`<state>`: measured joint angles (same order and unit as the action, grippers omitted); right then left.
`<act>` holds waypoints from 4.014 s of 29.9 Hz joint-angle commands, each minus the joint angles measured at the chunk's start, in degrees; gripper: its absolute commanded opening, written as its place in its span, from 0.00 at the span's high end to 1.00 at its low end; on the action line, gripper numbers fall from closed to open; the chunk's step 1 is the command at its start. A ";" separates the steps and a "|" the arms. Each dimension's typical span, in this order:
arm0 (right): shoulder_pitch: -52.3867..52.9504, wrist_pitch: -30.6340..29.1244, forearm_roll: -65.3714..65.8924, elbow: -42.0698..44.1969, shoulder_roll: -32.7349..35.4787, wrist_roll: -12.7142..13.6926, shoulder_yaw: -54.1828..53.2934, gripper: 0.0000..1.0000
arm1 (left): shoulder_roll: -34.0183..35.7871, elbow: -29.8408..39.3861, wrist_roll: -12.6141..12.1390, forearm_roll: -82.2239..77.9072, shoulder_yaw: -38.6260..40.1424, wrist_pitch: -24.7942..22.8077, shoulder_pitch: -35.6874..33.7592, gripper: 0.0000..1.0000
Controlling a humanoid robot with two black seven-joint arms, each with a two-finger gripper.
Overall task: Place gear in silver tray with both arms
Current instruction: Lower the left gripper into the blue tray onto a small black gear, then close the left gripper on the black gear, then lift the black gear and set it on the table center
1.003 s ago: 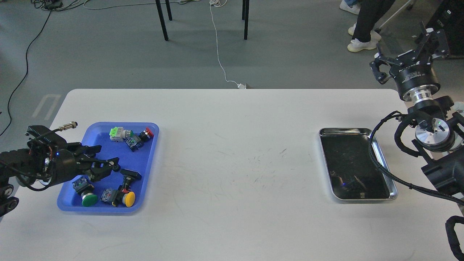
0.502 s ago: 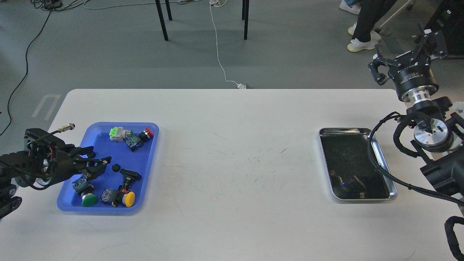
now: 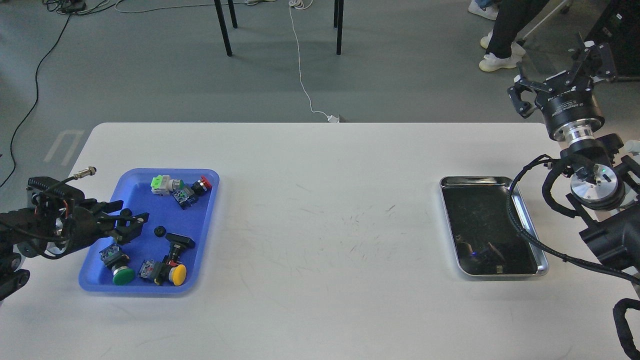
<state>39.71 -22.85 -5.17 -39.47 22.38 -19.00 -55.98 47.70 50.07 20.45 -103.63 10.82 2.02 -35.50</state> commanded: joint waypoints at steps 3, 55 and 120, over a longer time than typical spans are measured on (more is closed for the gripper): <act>0.01 0.00 -0.01 0.00 -0.06 0.02 0.08 0.01 | -0.15 -0.23 0.12 0.00 -0.01 0.00 0.08 0.39; 0.10 0.00 -0.01 0.09 -0.24 -0.07 -0.18 0.01 | -1.55 -0.93 2.41 0.00 -0.81 0.26 -0.54 0.44; -1.57 -0.62 0.34 -13.26 11.44 0.11 0.26 0.01 | -4.43 14.89 2.67 16.36 0.78 -2.63 -17.93 0.84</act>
<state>38.08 -23.45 -5.00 -50.76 31.04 -18.97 -55.81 49.06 65.05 23.17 -84.46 11.89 1.72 -49.75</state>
